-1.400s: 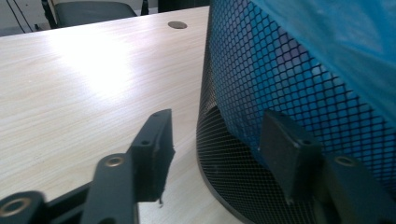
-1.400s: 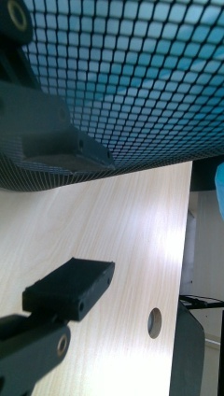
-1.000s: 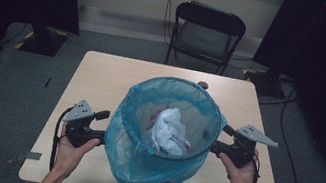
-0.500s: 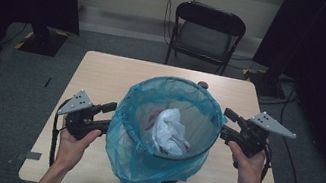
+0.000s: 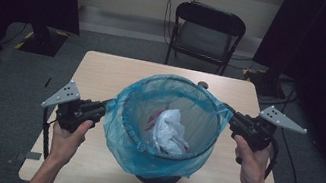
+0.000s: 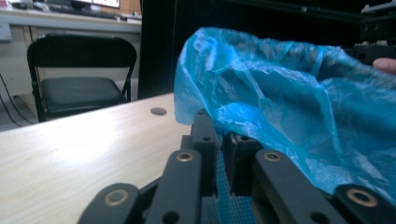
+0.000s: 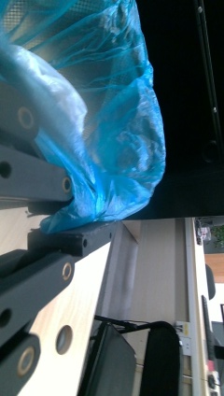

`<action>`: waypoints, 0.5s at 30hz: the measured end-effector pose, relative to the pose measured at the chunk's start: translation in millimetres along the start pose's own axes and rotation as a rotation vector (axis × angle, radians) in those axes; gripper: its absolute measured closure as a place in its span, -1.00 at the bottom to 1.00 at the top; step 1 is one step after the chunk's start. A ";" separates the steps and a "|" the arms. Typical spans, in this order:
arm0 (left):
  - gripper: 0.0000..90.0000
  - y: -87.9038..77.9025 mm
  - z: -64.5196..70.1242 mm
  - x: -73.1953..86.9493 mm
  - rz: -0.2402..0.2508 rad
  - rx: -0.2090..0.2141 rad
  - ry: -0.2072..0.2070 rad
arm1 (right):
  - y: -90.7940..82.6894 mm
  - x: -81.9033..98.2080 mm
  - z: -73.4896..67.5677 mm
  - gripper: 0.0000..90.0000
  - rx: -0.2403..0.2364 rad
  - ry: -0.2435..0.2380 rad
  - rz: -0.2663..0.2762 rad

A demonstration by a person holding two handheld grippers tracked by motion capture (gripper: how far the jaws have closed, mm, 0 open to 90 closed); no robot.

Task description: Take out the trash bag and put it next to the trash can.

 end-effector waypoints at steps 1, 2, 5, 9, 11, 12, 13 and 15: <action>0.90 -1.6 0.9 -3.2 0.008 0.011 -0.008 | 0.9 -3.2 -2.4 0.94 -0.007 -0.004 0.003; 0.91 -3.3 1.7 -6.6 0.015 0.013 -0.005 | 1.7 -6.3 -3.9 0.95 0.000 -0.016 0.003; 0.92 -6.8 4.9 -17.7 0.038 0.022 0.002 | 5.1 -16.0 -10.1 0.96 -0.034 -0.017 0.012; 0.92 -8.9 12.2 -31.5 0.054 0.043 0.018 | 11.2 -24.4 -20.1 0.97 -0.057 -0.039 0.006; 0.93 -9.0 18.3 -39.9 0.065 0.054 0.031 | 14.9 -28.2 -26.3 0.97 -0.081 -0.043 0.000; 0.93 -9.1 21.8 -44.8 0.071 0.059 0.033 | 16.7 -30.4 -29.0 0.98 -0.086 -0.045 -0.001; 0.93 -9.0 26.0 -49.8 0.080 0.067 0.038 | 18.4 -33.0 -31.7 0.98 -0.089 -0.045 -0.001; 0.94 -7.7 33.9 -59.1 0.082 0.077 0.058 | 20.7 -40.2 -38.6 0.99 -0.123 -0.039 0.020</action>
Point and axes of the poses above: each handheld gripper's, and its own axes: y roughly forward along the jaws, x roughly out of its underside, z roughly to its right, the point moved 7 cm from there along y, roughly forward along the jaws, and after that the axes turned 11 degrees about -x, right-handed, at the moved point
